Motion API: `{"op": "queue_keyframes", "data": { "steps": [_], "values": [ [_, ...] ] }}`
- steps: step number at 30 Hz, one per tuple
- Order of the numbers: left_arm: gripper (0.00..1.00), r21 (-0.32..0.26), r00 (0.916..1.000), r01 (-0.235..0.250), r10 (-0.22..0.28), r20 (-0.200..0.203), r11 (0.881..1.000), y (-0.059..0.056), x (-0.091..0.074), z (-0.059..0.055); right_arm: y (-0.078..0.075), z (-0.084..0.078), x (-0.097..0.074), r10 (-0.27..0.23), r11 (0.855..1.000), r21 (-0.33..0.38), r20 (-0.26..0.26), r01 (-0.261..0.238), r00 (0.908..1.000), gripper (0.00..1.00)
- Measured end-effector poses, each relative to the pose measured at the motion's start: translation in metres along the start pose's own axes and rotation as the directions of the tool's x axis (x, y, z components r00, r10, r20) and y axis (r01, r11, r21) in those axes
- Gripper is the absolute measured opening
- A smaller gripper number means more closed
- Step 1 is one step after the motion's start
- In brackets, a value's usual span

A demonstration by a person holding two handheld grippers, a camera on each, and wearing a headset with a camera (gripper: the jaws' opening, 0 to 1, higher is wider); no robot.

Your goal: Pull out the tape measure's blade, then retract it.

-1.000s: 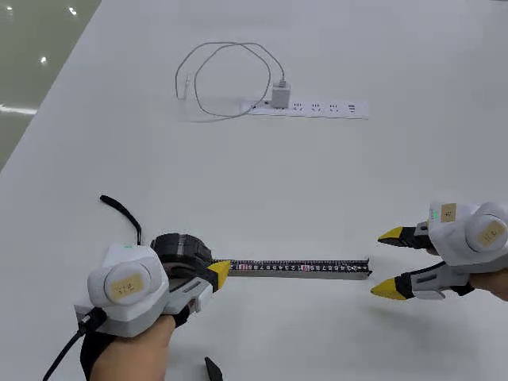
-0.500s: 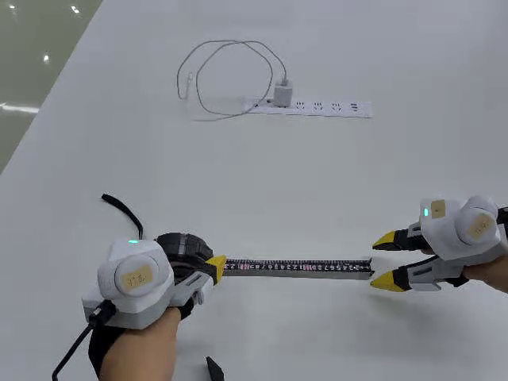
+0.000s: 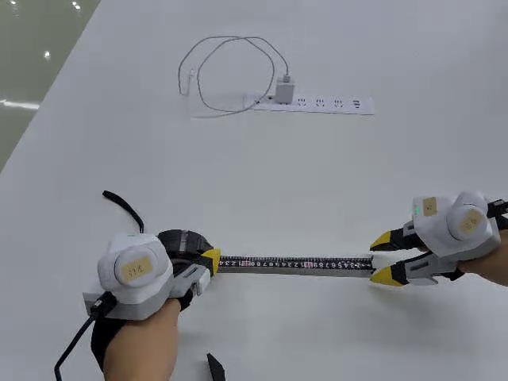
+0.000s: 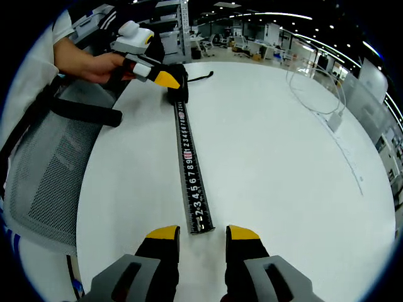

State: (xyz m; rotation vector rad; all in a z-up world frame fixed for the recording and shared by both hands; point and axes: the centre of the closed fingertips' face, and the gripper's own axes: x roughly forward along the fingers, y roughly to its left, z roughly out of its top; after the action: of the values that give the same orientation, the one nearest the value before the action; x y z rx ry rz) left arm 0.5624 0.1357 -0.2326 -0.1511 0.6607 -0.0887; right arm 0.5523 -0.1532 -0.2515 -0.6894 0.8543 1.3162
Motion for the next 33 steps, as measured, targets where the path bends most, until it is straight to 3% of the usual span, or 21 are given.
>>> {"op": "queue_keyframes", "data": {
  "steps": [33],
  "values": [
    [0.60, -0.002, 1.0000, 0.002, -0.002, -0.008, 1.000, 0.0014, 0.0020, -0.0015, -0.0011, -0.0017, 0.0091, 0.031, 0.997, -0.063, -0.033, -0.033, 0.9990, 0.13]
  ]
}}
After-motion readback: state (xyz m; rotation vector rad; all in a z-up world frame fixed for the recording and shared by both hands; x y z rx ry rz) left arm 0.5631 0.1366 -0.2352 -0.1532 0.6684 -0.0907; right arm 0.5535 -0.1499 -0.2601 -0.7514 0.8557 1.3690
